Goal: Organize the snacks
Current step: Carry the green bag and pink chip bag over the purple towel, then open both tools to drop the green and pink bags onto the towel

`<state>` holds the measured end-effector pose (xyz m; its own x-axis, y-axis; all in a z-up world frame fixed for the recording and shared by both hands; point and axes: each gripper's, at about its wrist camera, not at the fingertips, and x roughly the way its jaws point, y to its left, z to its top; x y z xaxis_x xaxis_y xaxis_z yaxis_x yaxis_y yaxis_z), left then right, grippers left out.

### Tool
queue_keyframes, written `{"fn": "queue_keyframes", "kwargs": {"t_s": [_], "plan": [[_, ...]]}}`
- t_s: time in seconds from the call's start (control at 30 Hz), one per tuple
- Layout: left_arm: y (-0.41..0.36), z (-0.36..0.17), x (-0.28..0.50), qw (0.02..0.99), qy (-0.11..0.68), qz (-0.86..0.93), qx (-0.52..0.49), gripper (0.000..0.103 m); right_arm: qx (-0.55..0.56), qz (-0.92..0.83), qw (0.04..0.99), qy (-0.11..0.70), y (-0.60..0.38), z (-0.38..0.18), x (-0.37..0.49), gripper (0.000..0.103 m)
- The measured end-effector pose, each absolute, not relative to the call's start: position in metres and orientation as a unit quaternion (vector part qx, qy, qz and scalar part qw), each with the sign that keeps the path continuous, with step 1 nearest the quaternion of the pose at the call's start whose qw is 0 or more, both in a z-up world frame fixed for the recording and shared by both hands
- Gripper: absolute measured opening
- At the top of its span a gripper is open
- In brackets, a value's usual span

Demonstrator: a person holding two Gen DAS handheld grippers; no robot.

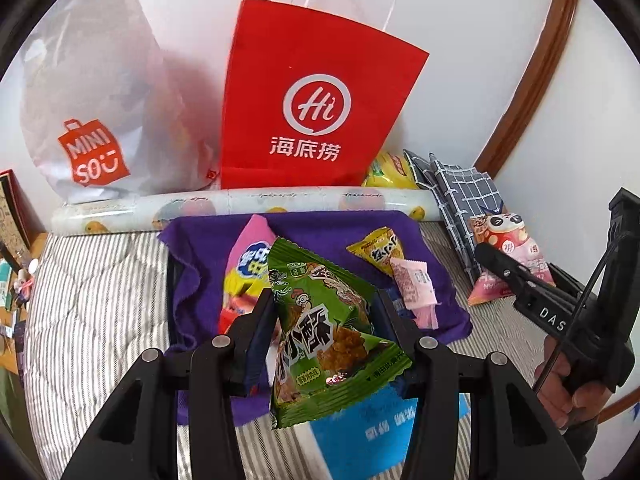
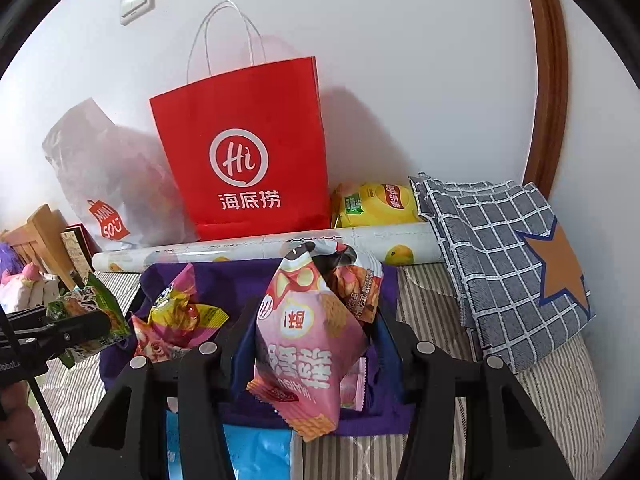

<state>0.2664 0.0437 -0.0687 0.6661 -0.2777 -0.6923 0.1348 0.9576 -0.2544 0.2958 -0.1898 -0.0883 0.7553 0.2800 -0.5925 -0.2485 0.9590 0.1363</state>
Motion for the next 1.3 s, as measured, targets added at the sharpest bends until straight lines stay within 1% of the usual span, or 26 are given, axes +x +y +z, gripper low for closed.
{"fn": "queue_keyframes", "kwargs": {"t_s": [0.37, 0.73, 1.07, 1.3], "plan": [[0.026, -0.080, 0.309, 0.901, 0.409, -0.121, -0.083, 0.048, 0.022, 0.149, 0.931, 0.332, -0.183, -0.105, 0.332, 0.051], [0.021, -0.115, 0.343, 0.889, 0.436, -0.113, -0.078, 0.048, 0.015, 0.157, 0.920, 0.360, -0.175, -0.138, 0.360, 0.051], [0.023, -0.142, 0.359, 0.876, 0.460, -0.120, -0.085, 0.048, -0.010, 0.153, 0.914, 0.377, -0.169, -0.160, 0.368, 0.052], [0.021, -0.146, 0.360, 0.873, 0.463, -0.124, -0.083, 0.048, -0.007, 0.147, 0.915, 0.375, -0.171, -0.164, 0.369, 0.052]]}}
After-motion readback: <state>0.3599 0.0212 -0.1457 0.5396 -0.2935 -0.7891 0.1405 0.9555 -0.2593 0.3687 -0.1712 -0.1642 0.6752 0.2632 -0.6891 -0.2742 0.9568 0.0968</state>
